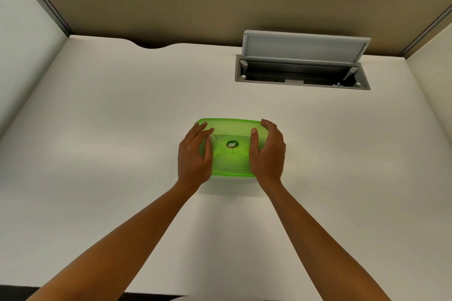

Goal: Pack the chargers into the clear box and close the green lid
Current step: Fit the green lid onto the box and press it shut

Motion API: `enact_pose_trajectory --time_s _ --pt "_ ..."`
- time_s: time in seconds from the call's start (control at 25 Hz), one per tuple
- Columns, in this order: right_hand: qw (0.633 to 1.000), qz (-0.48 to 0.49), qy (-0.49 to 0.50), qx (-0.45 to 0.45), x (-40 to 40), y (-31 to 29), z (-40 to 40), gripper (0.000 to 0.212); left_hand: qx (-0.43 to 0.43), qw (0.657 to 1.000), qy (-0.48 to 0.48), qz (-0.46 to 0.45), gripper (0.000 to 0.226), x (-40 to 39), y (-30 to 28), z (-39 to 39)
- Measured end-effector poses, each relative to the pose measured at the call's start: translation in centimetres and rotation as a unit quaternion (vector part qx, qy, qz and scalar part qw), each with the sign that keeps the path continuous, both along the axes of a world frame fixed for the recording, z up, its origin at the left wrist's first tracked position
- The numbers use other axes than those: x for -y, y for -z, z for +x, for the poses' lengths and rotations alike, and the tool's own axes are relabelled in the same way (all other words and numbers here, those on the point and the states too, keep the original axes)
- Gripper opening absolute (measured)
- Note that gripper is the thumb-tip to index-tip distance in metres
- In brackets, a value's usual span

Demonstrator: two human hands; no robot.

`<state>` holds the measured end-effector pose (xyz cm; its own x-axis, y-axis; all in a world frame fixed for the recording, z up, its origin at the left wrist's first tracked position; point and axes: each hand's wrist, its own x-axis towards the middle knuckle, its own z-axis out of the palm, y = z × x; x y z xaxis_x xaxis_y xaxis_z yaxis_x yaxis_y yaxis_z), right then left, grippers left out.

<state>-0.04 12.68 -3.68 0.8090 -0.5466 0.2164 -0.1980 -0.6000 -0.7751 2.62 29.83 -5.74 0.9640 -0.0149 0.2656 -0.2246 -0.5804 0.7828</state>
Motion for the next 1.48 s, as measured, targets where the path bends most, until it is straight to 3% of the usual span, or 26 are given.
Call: enact_pose_trajectory --time_s 0.16,0.32,0.48,0.64,1.12,1.48 --pt "0.996 0.082 0.017 0.015 0.8 0.2 0.0 0.028 -0.093 0.986 -0.059 -0.129 0.038 0.2 -0.8 -0.8" --pt "0.987 0.161 -0.007 0.013 2.3 1.1 -0.7 0.033 -0.229 0.944 -0.119 -0.205 0.044 -0.1 -1.0 -1.0" --pt "0.930 0.360 0.038 -0.056 2.8 2.1 -2.5 0.039 -0.267 0.904 -0.121 -0.311 0.027 -0.2 -1.1 -1.1" --pt "0.897 0.438 0.051 -0.033 2.7 2.7 -1.5 0.037 -0.262 0.884 -0.142 -0.361 0.033 0.4 -0.6 -0.4" --pt "0.931 0.352 0.088 -0.033 7.8 2.2 10.0 0.038 -0.259 0.884 -0.143 -0.363 0.037 5.9 -0.5 10.7" --pt "0.957 0.274 0.086 -0.037 9.6 2.9 15.7 0.037 -0.242 0.917 -0.129 -0.290 0.039 7.4 0.8 17.1"
